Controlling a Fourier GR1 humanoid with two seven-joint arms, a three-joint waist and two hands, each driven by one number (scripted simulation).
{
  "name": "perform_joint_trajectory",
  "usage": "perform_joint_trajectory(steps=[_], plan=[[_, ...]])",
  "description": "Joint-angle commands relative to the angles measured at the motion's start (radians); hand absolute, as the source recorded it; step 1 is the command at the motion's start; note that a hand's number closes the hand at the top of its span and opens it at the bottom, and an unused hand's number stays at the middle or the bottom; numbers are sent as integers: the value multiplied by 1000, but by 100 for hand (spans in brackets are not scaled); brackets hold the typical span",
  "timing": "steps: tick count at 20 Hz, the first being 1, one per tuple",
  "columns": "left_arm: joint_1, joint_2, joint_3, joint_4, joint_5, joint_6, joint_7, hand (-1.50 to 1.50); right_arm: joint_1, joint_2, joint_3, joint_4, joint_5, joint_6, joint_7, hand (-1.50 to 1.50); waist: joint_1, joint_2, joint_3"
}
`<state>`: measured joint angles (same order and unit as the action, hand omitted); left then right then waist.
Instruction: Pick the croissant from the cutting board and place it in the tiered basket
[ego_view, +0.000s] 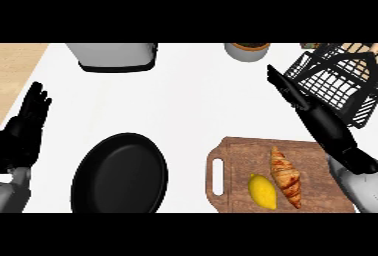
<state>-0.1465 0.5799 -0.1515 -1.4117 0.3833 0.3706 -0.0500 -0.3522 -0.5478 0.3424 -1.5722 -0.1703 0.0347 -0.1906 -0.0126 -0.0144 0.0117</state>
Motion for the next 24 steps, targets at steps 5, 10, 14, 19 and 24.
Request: perform_joint_trajectory(steps=[5, 10, 14, 19, 24], plan=[[-48, -121, -126, -92, -116, 67, -34, 0, -9, -82, -225, 98, -397, 338, -22, 150, 7, 17, -8], [-59, -175, -192, -83, -125, 52, -17, 0, 57, -7, -199, 272, -522, 371, 132, -150, 20, 31, -8], [-33, -196, -211, -91, -142, 72, -5, 0, 117, -143, -225, 273, -675, 715, 126, -150, 7, 16, -10], [-52, -238, -242, -102, -190, 117, 36, 0, 73, -354, -326, 306, -656, 947, 98, -150, 6, 14, -11], [-64, -229, -223, -107, -185, 118, 36, 0, -26, -517, -355, 81, -332, 934, 90, -150, -4, 0, -12]])
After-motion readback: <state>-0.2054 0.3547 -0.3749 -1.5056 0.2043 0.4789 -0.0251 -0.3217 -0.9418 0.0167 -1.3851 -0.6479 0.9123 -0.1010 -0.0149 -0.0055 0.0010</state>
